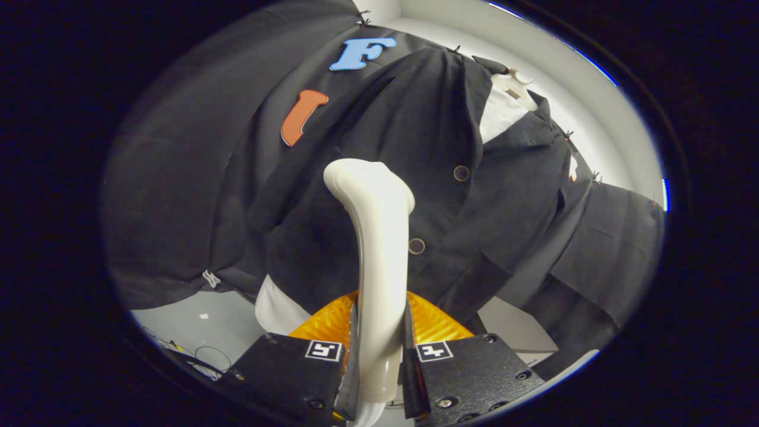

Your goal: Iron the clothes twice with a garment steamer, once on the left side and once on the right side.

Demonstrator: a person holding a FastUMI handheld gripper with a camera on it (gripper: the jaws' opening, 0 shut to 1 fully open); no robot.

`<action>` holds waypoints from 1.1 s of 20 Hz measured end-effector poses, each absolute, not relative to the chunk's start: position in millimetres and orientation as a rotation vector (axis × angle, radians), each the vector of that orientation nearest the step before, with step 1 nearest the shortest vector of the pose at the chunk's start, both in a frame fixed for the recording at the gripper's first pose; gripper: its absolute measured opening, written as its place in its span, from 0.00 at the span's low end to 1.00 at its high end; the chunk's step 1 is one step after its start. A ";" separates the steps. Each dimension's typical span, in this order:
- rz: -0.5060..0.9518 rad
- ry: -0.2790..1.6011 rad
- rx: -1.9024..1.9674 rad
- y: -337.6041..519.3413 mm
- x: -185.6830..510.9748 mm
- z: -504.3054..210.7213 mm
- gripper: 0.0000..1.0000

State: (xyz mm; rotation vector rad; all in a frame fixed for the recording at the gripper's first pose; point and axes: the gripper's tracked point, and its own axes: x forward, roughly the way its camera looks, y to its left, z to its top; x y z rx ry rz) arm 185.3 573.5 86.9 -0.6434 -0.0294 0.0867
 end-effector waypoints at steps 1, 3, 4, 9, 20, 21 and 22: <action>0.091 -0.014 -0.644 572.1 185.0 79.6 0.32; 0.105 0.014 -0.645 572.2 185.9 63.3 0.32; 0.109 0.027 -0.643 569.7 185.7 56.5 0.32; 0.110 0.098 -0.623 562.0 190.5 23.2 0.32; 0.206 0.212 -0.574 542.0 197.2 -17.6 0.32; 0.220 0.216 -0.564 539.9 193.4 -16.9 0.32; 0.234 0.216 -0.557 536.7 189.6 -14.5 0.32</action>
